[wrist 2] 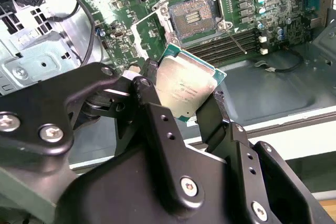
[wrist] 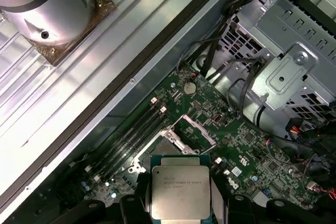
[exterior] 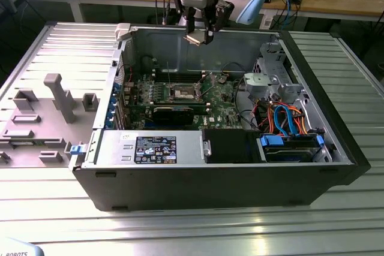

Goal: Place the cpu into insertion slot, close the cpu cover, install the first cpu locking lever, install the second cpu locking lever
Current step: 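Place the cpu into insertion slot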

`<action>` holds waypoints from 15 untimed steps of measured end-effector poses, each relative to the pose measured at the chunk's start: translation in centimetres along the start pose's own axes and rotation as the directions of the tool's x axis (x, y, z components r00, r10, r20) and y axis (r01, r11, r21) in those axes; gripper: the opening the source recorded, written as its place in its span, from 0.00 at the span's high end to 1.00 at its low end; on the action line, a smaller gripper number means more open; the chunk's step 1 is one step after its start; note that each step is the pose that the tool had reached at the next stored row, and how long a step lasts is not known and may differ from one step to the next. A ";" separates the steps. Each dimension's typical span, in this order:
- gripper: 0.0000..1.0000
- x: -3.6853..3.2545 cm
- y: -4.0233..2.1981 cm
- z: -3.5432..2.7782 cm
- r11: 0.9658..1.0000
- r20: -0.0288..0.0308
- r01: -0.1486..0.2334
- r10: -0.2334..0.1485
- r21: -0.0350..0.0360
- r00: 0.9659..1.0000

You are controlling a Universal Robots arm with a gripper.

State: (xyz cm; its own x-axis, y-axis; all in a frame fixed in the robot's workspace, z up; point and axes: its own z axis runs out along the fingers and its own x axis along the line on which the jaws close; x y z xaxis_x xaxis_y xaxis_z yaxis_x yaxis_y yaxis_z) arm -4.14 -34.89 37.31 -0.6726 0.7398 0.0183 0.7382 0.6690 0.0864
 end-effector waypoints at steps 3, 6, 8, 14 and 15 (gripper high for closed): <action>0.46 0.00 0.00 0.01 1.000 0.002 -0.023 0.023 0.000 1.000; 0.46 0.00 0.00 0.00 1.000 0.002 -0.026 0.026 0.000 1.000; 0.46 0.00 0.00 0.01 1.000 0.002 -0.027 0.027 0.000 1.000; 0.46 0.00 0.00 0.01 1.000 0.002 -0.029 0.029 0.000 1.000; 0.46 0.00 0.00 0.01 1.000 0.002 -0.029 0.029 0.000 1.000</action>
State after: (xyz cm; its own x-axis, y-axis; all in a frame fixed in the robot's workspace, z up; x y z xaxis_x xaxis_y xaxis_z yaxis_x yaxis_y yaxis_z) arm -4.14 -34.89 37.30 -0.6506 0.7592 0.0188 0.7576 0.6471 0.0858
